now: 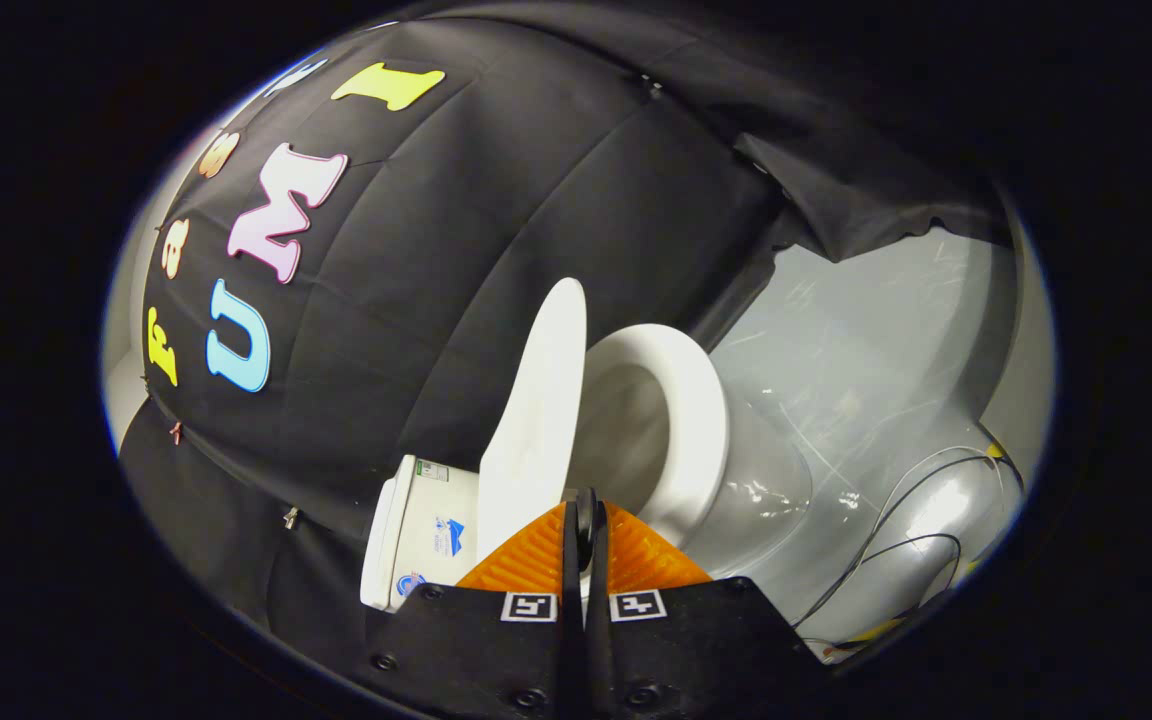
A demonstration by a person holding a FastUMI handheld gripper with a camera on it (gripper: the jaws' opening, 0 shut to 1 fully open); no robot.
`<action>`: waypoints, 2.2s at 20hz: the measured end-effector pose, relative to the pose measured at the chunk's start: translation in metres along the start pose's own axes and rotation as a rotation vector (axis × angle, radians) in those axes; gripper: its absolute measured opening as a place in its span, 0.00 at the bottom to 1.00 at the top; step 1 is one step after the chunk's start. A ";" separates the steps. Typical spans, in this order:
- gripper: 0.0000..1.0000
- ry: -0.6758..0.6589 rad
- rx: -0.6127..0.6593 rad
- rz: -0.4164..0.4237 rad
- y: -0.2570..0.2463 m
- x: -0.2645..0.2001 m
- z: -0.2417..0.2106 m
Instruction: Open the toilet lid.
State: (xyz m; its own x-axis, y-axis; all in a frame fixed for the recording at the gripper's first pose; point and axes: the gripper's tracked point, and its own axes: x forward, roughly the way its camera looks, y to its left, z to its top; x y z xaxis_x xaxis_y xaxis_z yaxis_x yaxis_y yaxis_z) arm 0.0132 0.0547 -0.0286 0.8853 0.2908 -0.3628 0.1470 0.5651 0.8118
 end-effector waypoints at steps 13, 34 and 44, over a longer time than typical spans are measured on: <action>0.05 -0.025 -0.140 0.043 0.102 -0.018 0.004; 0.05 -0.062 -0.406 -0.013 0.228 -0.031 -0.022; 0.05 -0.075 -0.602 -0.074 0.289 -0.031 -0.056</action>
State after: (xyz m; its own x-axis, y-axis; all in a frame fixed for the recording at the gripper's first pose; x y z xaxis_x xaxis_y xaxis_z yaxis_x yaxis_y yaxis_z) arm 0.0034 0.2519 0.1917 0.9143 0.1908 -0.3572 -0.0460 0.9253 0.3763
